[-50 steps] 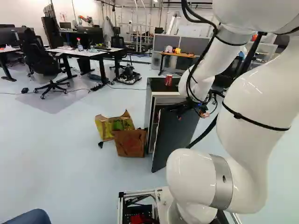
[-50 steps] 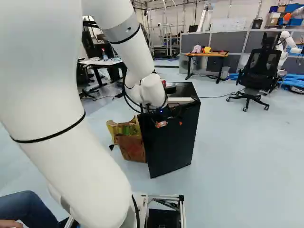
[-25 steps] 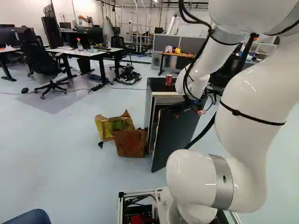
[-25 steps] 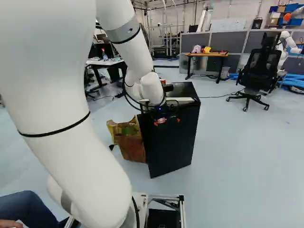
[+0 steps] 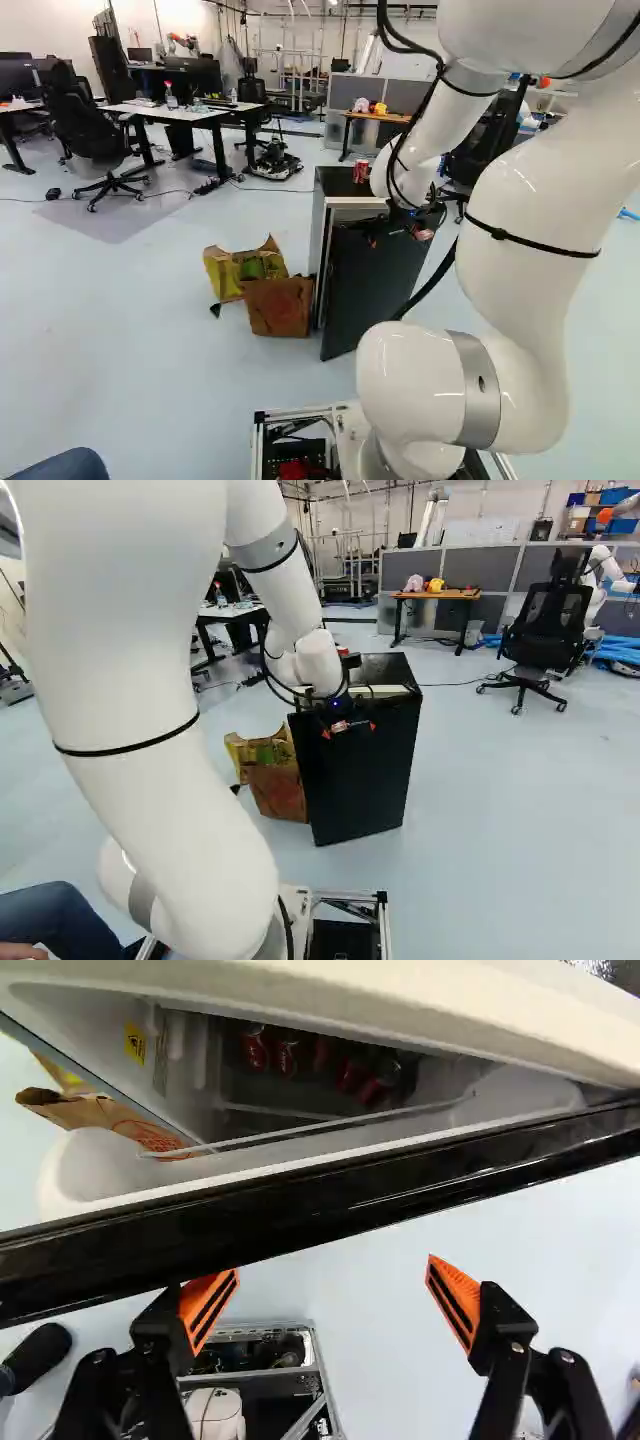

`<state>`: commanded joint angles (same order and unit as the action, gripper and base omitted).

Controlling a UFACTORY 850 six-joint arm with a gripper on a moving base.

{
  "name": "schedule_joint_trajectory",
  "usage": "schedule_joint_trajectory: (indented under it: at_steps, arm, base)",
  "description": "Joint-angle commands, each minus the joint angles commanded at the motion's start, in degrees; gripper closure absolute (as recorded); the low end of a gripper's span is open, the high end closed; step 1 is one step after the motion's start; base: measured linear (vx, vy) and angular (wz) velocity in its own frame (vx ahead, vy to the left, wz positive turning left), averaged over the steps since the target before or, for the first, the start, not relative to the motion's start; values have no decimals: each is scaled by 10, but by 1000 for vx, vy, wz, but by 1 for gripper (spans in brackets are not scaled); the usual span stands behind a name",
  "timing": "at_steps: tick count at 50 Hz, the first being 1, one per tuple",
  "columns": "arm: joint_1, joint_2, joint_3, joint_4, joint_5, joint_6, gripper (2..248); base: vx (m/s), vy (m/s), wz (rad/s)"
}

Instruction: Grab a drink from the fridge

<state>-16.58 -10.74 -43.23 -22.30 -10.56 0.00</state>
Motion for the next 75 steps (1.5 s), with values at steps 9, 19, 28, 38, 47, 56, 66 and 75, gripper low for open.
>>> schedule_joint_trajectory:
  at_steps: [9,19,28,38,47,56,66,75]
  arm:
    - [6,-10,-12,0,0,0,3]
    - [12,-21,-25,3,0,0,3]
    - [17,-30,-35,7,0,0,3]
    - [22,-38,-46,12,0,0,3]
    - [27,-45,-55,20,0,0,3]
    - [31,-52,-64,31,0,0,3]
    - [35,-60,-73,43,0,0,3]
    - [38,-66,-81,56,-2,0,3]
  base:
    - [0,0,0]
    - [0,0,0]
    - [0,0,0]
    - [0,0,0]
    - [0,0,0]
    - [0,0,0]
    - [0,0,0]
    - [0,0,0]
